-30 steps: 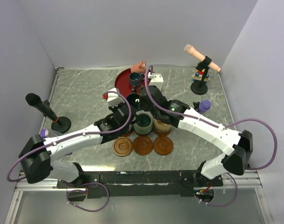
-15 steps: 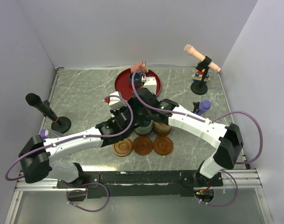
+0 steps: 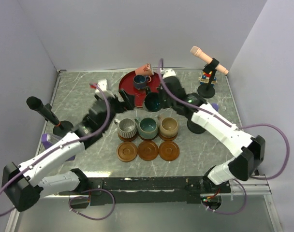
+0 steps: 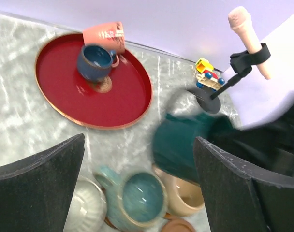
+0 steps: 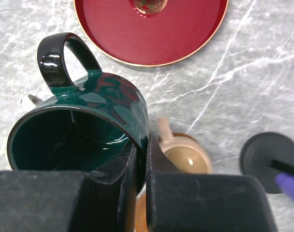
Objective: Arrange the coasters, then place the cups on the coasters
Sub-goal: Place the cup on the coaster.
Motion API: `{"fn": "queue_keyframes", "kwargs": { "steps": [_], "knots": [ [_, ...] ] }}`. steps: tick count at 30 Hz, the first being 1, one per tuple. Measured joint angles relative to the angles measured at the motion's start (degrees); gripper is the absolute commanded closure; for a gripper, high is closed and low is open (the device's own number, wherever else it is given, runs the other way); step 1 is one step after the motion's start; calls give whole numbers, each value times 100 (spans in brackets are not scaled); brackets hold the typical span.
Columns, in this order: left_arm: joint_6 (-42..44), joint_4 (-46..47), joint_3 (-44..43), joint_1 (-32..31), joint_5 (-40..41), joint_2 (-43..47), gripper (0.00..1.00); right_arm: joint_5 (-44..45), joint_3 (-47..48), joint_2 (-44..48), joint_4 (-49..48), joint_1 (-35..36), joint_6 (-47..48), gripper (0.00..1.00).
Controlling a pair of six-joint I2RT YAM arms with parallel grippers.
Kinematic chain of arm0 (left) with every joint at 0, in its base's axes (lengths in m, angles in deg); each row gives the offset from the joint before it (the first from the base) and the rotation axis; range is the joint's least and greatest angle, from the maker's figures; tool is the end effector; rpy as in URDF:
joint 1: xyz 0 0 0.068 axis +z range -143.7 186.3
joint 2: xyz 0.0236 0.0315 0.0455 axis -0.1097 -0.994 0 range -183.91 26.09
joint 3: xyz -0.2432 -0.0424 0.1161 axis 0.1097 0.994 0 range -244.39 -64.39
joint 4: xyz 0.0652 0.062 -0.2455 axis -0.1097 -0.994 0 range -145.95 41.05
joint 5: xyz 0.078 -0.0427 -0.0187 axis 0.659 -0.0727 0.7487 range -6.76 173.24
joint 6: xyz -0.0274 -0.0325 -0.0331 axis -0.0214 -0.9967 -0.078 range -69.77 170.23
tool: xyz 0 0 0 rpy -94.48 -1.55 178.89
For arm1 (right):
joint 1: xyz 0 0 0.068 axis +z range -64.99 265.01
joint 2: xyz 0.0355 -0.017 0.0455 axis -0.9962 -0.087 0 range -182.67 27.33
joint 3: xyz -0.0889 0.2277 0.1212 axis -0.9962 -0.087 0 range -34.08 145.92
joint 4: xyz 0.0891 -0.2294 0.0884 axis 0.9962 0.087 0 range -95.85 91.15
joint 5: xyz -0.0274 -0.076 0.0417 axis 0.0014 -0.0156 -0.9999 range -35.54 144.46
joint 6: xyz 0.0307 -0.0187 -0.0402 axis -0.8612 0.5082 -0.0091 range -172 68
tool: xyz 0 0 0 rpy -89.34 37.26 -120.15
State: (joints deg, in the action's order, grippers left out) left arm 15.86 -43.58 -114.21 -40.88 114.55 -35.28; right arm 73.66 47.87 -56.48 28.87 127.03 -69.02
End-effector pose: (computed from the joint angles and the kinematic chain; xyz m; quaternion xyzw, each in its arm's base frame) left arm 0.1830 -0.1703 0.3438 -0.0992 0.7322 -0.2680 0.6182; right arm 0.2491 0.2087 0.3639 -0.1175 0.8762 0.0886 0.4590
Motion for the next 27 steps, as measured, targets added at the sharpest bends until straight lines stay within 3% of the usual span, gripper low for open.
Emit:
{"fn": "queue_keyframes", "kwargs": {
  "steps": [6, 12, 17, 27],
  "knots": [
    [557, -671, -841, 2081, -2490, -197, 3, -1215, 2, 706, 352, -448, 935, 100],
    [739, -907, -1777, 3912, -4693, -955, 3, -2393, -4, 1209, 820, -48, 1456, 100],
    [863, -911, -1609, 4365, -5370, -1025, 3, -2649, -122, 1207, 957, 778, 1521, 100],
    [1036, -953, -1143, 4647, -5346, -855, 3, -2280, -179, 50, 942, 1757, 1198, 100]
  ]
}}
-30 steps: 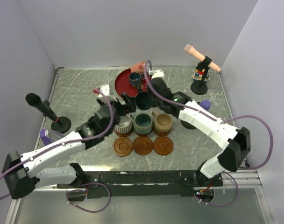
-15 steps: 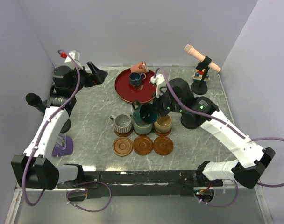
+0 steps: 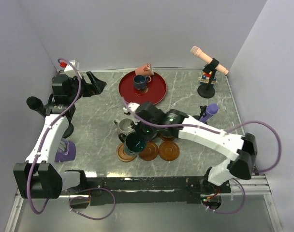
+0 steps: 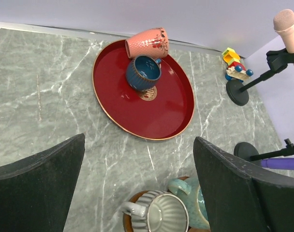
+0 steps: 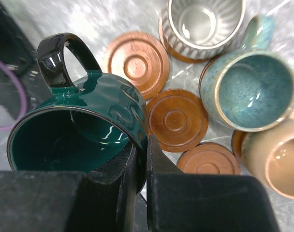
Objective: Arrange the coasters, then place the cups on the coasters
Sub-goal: Place the cup on the coaster.
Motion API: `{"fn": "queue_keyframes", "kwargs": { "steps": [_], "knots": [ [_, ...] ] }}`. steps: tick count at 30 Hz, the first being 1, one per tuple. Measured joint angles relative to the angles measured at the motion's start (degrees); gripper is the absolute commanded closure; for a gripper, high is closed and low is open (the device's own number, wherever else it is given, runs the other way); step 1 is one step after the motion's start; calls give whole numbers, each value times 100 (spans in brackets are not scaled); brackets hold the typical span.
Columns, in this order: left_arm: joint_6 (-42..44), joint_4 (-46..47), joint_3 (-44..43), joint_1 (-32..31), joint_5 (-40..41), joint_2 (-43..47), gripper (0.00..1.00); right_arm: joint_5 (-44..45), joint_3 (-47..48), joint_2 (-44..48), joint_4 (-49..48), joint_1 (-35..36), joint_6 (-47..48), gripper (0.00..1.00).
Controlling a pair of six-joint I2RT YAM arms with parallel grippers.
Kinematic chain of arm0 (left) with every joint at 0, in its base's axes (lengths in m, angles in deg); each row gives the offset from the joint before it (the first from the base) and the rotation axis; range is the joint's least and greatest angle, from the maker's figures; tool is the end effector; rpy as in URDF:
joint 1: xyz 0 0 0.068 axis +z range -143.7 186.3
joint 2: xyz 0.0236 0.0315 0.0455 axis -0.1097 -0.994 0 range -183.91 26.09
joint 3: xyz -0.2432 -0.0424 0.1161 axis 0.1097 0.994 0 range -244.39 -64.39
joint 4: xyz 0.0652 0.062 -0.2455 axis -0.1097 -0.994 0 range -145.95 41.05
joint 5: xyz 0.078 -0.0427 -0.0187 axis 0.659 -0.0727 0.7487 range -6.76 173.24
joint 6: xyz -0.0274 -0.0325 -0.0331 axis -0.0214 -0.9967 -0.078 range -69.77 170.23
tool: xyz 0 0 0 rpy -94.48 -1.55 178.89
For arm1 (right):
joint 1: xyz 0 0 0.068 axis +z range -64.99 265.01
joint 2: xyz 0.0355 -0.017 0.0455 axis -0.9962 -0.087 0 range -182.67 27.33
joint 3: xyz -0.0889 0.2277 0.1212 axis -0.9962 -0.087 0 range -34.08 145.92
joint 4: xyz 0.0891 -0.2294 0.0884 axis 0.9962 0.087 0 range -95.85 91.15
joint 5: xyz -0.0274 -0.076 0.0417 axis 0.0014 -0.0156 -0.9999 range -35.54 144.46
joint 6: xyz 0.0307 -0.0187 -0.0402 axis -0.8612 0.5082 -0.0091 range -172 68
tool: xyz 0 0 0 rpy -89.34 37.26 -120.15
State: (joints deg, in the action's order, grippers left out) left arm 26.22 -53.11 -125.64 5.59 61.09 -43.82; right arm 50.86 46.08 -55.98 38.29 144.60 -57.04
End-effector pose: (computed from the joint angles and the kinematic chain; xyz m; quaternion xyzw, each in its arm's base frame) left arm 0.2846 -0.0169 0.3602 -0.0375 0.7755 -0.2777 0.5658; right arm 0.1557 0.2698 0.3418 -0.4368 0.8221 0.2192 0.2919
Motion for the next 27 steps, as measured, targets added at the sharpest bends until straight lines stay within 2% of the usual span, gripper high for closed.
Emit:
{"fn": "queue_keyframes", "kwargs": {
  "steps": [12, 27],
  "knots": [
    [109, -7, 0, 0, 258, 109, 3, 708, 267, -1449, -20, 391, -133, 100],
    [195, -22, 0, 2, 304, 146, 3, 1051, 428, -1906, -271, 505, -144, 100]
  ]
}}
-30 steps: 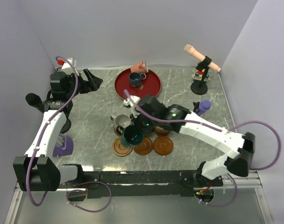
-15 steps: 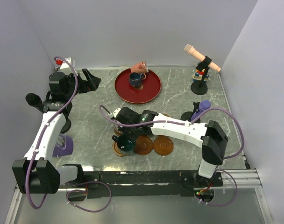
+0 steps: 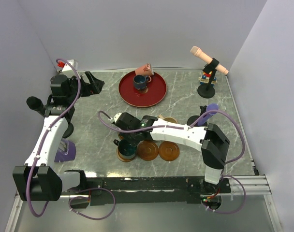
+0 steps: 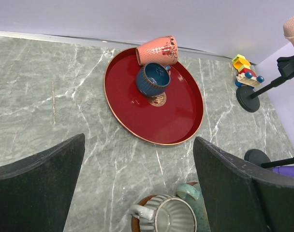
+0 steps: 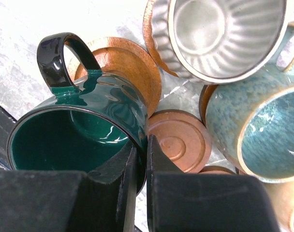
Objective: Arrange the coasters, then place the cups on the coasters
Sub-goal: Place the cup on the coaster.
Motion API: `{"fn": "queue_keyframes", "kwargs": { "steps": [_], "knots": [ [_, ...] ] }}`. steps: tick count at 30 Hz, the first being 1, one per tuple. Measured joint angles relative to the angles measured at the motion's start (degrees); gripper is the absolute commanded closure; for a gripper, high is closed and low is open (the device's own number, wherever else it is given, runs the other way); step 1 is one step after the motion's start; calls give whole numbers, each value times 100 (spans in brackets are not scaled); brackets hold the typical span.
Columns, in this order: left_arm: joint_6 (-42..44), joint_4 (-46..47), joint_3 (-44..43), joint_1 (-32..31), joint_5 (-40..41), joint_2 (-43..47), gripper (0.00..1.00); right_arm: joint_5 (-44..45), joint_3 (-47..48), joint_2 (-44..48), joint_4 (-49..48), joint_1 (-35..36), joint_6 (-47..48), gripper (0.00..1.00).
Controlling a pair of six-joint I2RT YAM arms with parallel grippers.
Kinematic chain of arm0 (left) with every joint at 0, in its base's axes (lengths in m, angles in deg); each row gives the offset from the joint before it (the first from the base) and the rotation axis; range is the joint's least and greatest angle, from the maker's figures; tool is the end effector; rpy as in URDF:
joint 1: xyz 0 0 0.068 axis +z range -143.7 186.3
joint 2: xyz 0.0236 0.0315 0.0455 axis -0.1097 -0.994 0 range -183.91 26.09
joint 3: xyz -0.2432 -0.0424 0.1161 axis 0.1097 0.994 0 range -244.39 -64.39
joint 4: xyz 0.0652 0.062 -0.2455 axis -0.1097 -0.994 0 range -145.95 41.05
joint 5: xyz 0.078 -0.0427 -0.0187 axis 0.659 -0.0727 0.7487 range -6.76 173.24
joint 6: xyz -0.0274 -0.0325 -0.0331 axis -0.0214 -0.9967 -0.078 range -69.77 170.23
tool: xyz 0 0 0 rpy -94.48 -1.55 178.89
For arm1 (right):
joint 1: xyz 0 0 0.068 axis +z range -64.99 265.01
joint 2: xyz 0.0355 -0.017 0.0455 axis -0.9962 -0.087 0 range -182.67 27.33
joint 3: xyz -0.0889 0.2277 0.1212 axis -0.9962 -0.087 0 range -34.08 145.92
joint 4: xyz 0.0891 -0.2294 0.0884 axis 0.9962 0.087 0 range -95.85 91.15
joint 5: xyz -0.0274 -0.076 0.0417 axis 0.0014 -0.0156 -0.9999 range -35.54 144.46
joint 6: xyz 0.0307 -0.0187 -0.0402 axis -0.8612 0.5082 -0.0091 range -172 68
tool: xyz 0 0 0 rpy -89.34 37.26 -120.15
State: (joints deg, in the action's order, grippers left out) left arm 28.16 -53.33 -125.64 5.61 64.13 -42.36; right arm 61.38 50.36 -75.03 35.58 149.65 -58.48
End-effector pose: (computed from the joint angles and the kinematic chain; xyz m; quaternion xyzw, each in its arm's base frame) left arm 0.2789 -0.0150 0.3664 -0.0386 0.7703 -0.2491 0.5858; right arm 0.1682 0.3451 0.2591 -0.4540 0.8491 0.1060 0.2484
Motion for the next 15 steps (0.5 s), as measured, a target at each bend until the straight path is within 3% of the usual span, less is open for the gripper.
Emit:
{"fn": "queue_keyframes", "kwargs": {
  "steps": [15],
  "knots": [
    [0, 0, 0, 13, -4, 0, 3, 42, 2, -358, -227, 11, 39, 100]
  ]
}}
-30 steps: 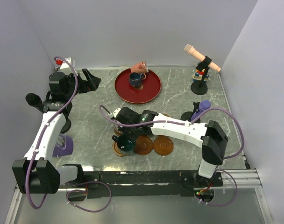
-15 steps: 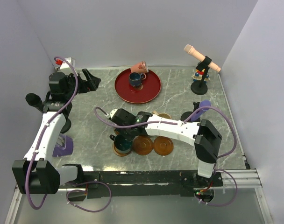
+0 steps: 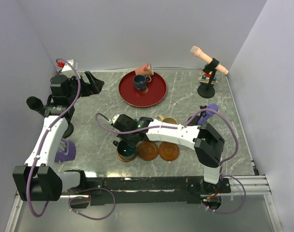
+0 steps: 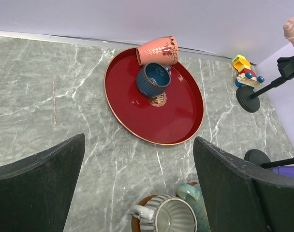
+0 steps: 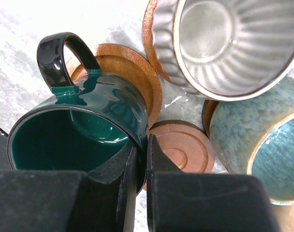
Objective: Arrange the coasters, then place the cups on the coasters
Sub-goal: Place the cup on the coaster.
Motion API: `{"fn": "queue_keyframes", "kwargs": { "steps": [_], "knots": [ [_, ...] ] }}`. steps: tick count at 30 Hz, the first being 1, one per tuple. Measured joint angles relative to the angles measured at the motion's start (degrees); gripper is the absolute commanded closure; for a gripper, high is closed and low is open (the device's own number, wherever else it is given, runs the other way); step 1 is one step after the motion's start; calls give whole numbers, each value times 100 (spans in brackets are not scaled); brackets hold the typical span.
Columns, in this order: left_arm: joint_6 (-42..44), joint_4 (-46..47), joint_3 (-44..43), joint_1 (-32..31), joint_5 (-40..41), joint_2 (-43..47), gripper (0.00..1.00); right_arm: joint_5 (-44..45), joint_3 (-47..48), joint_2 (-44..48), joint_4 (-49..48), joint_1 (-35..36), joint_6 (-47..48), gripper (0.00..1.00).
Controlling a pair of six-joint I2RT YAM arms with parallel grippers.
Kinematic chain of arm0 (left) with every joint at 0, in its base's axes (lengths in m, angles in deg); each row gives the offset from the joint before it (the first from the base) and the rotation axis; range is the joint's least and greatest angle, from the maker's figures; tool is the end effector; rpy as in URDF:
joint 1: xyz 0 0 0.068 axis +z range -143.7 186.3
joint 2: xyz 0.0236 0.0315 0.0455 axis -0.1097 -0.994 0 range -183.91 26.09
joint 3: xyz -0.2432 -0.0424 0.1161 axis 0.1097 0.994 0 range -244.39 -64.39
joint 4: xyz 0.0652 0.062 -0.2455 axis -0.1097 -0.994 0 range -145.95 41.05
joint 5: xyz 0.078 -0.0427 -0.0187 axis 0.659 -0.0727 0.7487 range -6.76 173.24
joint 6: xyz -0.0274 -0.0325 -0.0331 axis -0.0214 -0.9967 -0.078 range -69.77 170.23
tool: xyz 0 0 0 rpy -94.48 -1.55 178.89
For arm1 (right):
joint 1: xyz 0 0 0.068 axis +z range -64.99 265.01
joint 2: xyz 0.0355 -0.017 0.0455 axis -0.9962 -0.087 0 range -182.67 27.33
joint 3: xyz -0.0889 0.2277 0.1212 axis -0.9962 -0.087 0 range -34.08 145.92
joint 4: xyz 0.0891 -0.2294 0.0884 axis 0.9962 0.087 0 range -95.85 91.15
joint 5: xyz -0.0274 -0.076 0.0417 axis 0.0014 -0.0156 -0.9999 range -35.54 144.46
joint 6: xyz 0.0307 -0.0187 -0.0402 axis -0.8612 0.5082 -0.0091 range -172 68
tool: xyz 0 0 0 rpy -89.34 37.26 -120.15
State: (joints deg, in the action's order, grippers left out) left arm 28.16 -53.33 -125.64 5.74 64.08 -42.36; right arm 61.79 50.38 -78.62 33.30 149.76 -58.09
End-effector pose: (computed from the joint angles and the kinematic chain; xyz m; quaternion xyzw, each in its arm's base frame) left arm 0.2789 -0.0144 0.3664 -0.0392 0.7702 -0.2487 0.5859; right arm 0.1730 0.3564 0.2382 -0.4588 0.8495 0.0961 0.2419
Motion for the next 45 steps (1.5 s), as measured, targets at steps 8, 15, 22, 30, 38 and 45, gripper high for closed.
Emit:
{"fn": "queue_keyframes", "kwargs": {
  "steps": [8, 15, 22, 30, 38, 45],
  "knots": [
    [-2, 2, 0, 0, -4, 0, 3, 24, 28, -48, -63, 0, 17, 100],
    [-2, 2, 0, 0, -7, 4, 3, 72, 42, -181, -87, -2, 24, 100],
    [-2, 4, 0, 0, -9, 7, 3, 66, 101, -229, -107, 0, 22, 100],
    [-7, 2, 0, 0, -48, 7, 3, 120, 179, -295, -94, 0, 9, 76],
    [-7, 4, 2, 140, -68, 7, 3, 317, 179, -306, -103, 0, 2, 59],
    [-7, 7, 2, 170, -72, 7, 3, 369, 179, -304, -120, 0, 26, 50]
  ]
}}
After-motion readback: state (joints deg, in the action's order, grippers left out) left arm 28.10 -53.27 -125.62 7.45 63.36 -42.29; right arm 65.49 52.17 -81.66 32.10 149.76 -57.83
